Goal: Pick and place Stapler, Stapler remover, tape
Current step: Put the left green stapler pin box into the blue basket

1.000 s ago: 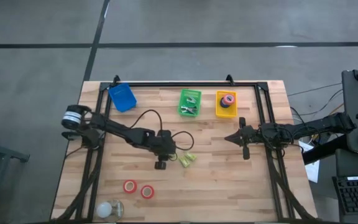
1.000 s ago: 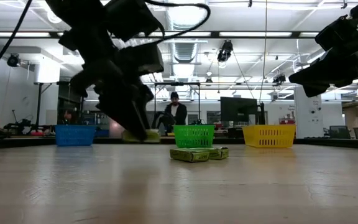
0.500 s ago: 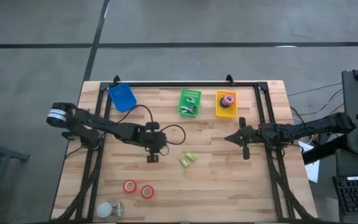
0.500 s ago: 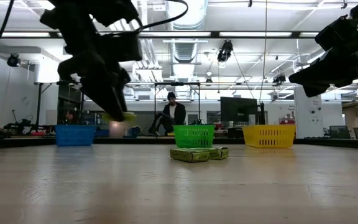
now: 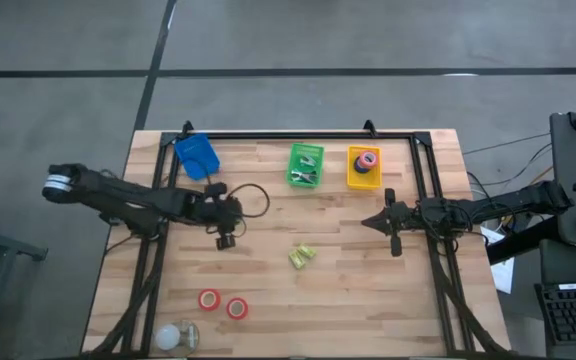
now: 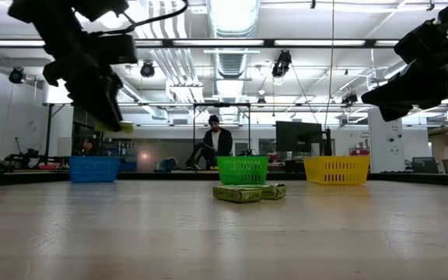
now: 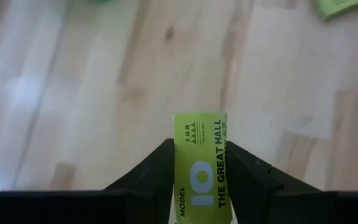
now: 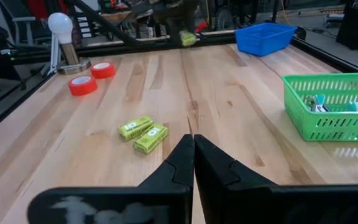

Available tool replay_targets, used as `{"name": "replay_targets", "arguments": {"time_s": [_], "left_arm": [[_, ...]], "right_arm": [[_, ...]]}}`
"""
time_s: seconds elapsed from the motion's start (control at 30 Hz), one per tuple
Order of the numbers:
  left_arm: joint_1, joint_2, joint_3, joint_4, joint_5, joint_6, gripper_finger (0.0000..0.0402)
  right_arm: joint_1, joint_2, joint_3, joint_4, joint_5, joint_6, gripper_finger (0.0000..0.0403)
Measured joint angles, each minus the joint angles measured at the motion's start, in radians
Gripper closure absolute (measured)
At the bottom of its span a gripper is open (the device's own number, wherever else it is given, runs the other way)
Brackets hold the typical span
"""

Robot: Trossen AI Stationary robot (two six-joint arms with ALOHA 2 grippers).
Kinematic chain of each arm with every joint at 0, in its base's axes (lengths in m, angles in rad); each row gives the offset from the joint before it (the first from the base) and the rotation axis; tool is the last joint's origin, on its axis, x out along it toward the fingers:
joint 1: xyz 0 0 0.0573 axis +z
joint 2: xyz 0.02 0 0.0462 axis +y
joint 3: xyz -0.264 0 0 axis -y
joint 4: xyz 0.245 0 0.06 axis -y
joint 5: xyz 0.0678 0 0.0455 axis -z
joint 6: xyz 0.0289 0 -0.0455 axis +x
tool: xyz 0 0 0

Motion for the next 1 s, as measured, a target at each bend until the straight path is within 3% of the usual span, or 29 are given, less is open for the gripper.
{"name": "replay_targets", "arguments": {"time_s": [0.47, 0.87, 1.0], "left_arm": [[0.146, -0.274, -0.083, -0.16, -0.065, -0.076, 0.0277], [0.302, -0.318, -0.091, -0.174, -0.071, -0.029, 0.0279], [0.376, -0.314, -0.091, -0.175, -0.171, -0.08, 0.0279]], "right_arm": [[0.0, 0.0, 0.0, 0.0, 0.0, 0.0, 0.0394], [0.0, 0.0, 0.0, 0.0, 0.0, 0.0, 0.0394], [0.0, 0.0, 0.0, 0.0, 0.0, 0.0, 0.0394]]}}
